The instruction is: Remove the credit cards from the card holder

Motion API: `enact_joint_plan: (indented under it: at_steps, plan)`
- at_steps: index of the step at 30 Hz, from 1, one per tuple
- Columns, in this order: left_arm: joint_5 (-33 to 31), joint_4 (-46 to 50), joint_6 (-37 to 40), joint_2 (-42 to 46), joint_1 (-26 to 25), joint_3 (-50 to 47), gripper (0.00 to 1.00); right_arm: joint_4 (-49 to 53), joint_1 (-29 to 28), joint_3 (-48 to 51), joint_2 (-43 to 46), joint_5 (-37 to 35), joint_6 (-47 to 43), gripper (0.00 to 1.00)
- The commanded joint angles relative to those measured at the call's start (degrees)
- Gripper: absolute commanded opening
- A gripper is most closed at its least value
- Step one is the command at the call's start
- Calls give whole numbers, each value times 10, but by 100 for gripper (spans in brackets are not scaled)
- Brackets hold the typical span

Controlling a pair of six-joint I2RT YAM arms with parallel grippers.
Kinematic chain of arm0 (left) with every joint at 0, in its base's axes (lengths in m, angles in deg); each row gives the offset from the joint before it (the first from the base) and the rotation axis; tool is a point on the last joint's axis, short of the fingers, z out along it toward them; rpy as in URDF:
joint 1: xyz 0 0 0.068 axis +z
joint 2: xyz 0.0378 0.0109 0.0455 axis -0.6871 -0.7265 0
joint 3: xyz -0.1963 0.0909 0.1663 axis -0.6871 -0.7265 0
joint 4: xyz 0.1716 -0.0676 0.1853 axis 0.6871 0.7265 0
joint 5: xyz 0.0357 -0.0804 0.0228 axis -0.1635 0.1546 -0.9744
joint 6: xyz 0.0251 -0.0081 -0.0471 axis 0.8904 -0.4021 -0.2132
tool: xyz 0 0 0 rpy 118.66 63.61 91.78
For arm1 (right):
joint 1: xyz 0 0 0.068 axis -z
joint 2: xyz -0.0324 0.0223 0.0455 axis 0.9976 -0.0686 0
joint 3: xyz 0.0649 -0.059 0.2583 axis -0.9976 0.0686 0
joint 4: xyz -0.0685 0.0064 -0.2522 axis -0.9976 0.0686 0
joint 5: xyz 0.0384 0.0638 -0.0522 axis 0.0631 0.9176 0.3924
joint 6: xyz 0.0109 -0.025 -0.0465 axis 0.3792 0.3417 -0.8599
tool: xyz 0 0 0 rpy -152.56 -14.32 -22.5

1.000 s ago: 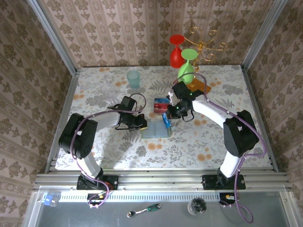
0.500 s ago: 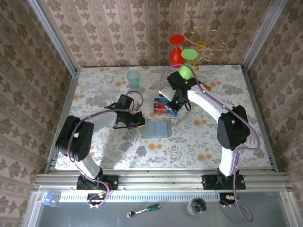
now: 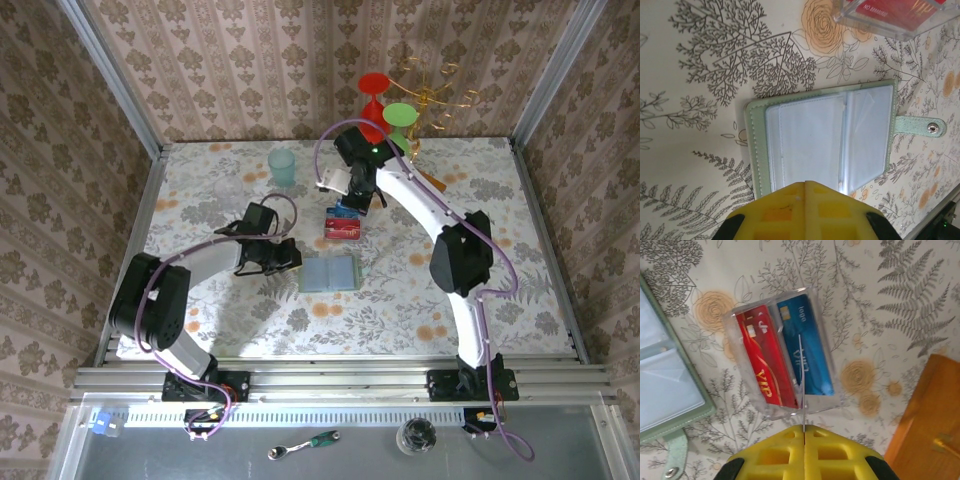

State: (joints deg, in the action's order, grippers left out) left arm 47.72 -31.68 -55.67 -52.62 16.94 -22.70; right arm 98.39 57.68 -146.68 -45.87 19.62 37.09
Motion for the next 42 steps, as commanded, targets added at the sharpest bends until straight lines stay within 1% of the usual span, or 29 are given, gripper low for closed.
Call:
enact_joint_plan:
  at_steps: [1, 6, 9, 16, 20, 22, 26, 29, 34, 42]
  plan:
    - [-9, 14, -3, 14, 19, -14, 6, 66, -3, -66, -40, -16, -40, 3]
    - [-9, 9, -6, 20, 24, -23, 6, 94, -4, -137, -85, -5, -55, 3]
    - [-10, 8, -8, 21, 25, -26, 6, 99, -4, -154, -102, -3, -60, 6]
    - [-10, 5, -9, 26, 29, -35, 6, 77, -4, -154, -121, -9, -69, 9]
    - [-13, 7, -9, 35, 31, -42, 6, 74, -4, -155, -126, -8, -71, 14]
    - [-14, 6, -10, 39, 32, -45, 6, 73, -4, -154, -124, -7, -69, 14]
    - [-15, 6, -10, 45, 33, -48, 6, 65, -4, -151, -115, -15, -61, 20]
    - [-15, 6, -9, 46, 34, -47, 6, 54, -4, -142, -101, -18, -51, 20]
    - [-23, 8, -1, 47, 39, -48, 6, 15, -6, -83, -55, -16, -23, 23]
    - [-58, 40, 41, 61, 71, -45, 11, -120, -7, 123, 83, -15, 41, 35]
